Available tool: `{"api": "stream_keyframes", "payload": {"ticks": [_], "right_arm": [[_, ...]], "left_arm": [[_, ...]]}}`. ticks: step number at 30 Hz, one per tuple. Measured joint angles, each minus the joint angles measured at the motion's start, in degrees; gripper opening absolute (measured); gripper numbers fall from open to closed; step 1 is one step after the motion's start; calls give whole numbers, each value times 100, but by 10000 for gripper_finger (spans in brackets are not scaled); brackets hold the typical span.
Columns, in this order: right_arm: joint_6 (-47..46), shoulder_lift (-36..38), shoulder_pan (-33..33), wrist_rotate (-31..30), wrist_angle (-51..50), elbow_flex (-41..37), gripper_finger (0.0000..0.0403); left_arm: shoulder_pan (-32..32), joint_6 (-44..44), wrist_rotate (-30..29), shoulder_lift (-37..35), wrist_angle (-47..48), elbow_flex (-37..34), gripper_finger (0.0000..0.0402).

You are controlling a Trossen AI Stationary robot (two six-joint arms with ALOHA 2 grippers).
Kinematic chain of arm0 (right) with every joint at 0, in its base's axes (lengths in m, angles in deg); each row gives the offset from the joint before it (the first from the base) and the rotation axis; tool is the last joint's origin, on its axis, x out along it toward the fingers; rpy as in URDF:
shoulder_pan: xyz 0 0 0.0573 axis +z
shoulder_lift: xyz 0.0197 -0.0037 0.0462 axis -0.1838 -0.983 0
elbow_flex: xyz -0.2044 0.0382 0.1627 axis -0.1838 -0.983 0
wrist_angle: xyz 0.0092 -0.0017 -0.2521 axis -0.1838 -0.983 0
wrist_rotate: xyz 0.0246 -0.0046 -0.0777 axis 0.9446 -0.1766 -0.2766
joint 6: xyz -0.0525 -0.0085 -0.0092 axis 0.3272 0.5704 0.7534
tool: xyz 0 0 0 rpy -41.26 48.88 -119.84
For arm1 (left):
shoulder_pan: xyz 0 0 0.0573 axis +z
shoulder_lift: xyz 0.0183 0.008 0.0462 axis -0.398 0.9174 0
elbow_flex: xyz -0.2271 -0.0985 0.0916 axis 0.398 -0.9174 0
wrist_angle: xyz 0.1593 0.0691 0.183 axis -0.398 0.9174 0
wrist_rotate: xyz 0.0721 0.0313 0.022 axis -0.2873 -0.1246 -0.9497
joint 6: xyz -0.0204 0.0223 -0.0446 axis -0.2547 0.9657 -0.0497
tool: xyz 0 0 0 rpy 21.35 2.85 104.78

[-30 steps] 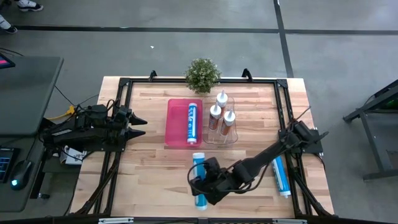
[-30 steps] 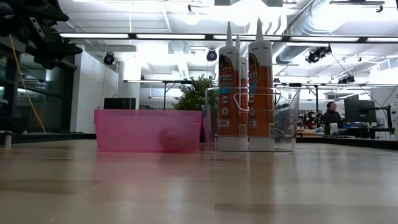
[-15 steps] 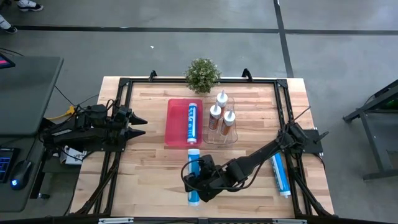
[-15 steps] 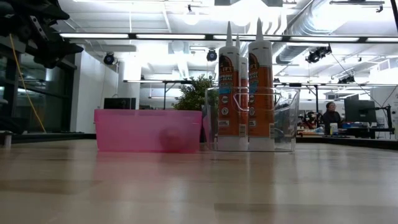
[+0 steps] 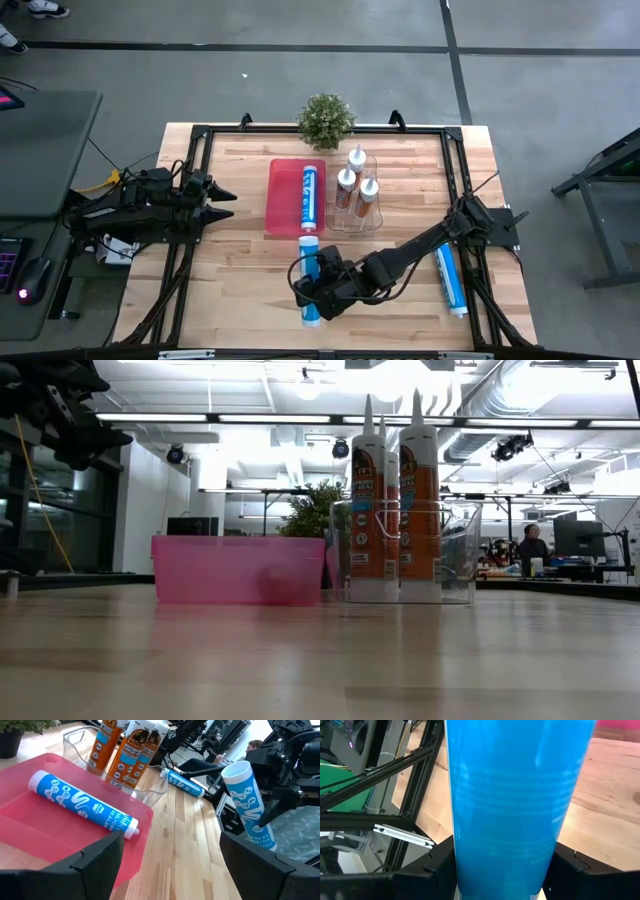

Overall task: Pick & place silicon tubes, Sealant and Lysol wipes
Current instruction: Put the left blue sealant into the pink bin

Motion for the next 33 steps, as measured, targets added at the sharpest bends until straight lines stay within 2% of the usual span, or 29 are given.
{"api": "stream_keyframes", "payload": {"ticks": [17, 23, 26, 33], "right_arm": [[426, 0, -28, -316, 390, -2, 209], [412, 0, -74, -339, 476, -2, 208], [408, 1, -130, -305, 560, -2, 208], [412, 0, -302, -46, 549, -2, 208]], "left_arm": [[0, 26, -87, 0, -2, 0, 324], [0, 1124, 462, 90, -459, 0, 324], [-2, 1540, 449, 181, -752, 0, 324], [-2, 1680, 91, 664, -823, 2, 324]]}}
